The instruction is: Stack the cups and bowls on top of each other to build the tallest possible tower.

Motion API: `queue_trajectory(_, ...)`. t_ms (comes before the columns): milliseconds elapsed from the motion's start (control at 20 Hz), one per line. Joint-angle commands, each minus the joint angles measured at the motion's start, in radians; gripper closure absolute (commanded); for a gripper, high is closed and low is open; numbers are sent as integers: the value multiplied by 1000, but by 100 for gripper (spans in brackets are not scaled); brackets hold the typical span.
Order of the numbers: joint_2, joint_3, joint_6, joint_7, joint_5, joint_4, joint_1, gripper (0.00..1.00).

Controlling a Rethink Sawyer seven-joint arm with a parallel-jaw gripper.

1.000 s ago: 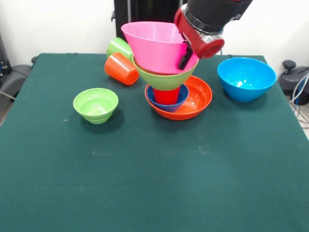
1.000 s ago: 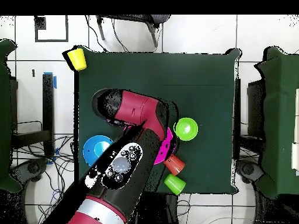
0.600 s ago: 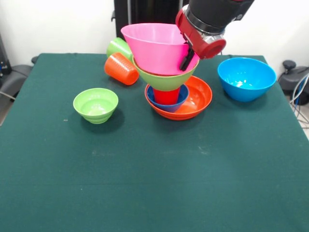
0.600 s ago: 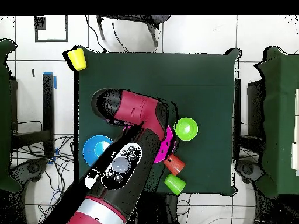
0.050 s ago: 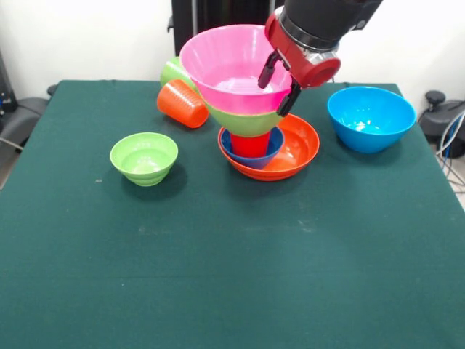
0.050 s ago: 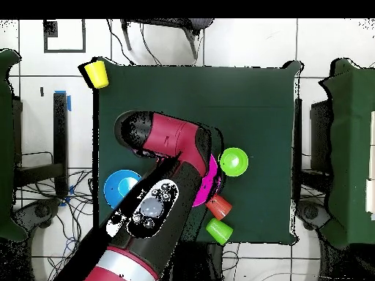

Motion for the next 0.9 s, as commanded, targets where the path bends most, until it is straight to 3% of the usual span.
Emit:
queue_trajectory(50,2,142,-5,85,-2,39,2,0)
queue_trajectory(600,19,127,64,115,-2,-12,5,0)
queue_trajectory(900,53,104,214,120,-26,-132,-1,0)
